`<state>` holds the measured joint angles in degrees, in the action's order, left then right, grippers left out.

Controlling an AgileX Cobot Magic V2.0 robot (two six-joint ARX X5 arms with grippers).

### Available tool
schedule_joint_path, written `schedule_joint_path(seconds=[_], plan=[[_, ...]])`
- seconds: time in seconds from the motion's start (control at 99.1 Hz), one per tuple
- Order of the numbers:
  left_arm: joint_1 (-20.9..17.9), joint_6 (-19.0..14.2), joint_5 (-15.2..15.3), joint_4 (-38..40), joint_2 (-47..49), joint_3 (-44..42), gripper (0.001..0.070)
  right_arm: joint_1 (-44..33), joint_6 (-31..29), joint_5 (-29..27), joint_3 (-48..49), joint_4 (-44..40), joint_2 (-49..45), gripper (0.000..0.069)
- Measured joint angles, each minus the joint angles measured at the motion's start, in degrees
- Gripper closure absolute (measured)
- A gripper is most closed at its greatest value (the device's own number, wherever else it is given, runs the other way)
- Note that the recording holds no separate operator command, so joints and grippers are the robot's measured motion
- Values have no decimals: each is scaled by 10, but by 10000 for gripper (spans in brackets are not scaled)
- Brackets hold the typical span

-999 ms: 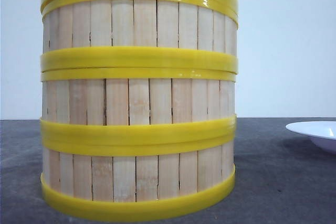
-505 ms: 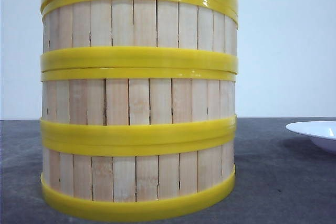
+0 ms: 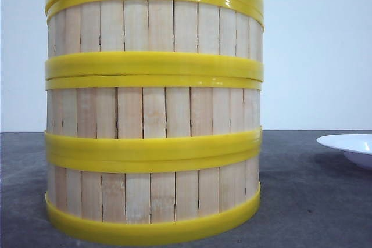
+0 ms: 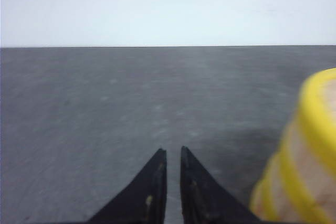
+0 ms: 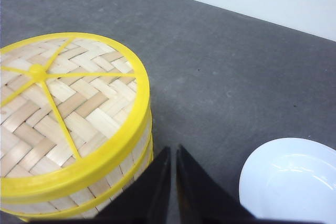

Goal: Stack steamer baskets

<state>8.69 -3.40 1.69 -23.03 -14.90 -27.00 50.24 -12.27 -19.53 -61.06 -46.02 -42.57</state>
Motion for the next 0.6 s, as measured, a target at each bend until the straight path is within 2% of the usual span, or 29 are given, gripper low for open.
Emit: schedule_joint_path(seconds=[0.131,0.293,0.596], plan=[[-34,0,1,52,45,87,689,0,0,0,0,0,0,676],[-52,2,11,69,102,166,689,0,0,0,0,0,0,676],[-63,11,17,68,147,221,689,0,0,0,0,0,0,676]])
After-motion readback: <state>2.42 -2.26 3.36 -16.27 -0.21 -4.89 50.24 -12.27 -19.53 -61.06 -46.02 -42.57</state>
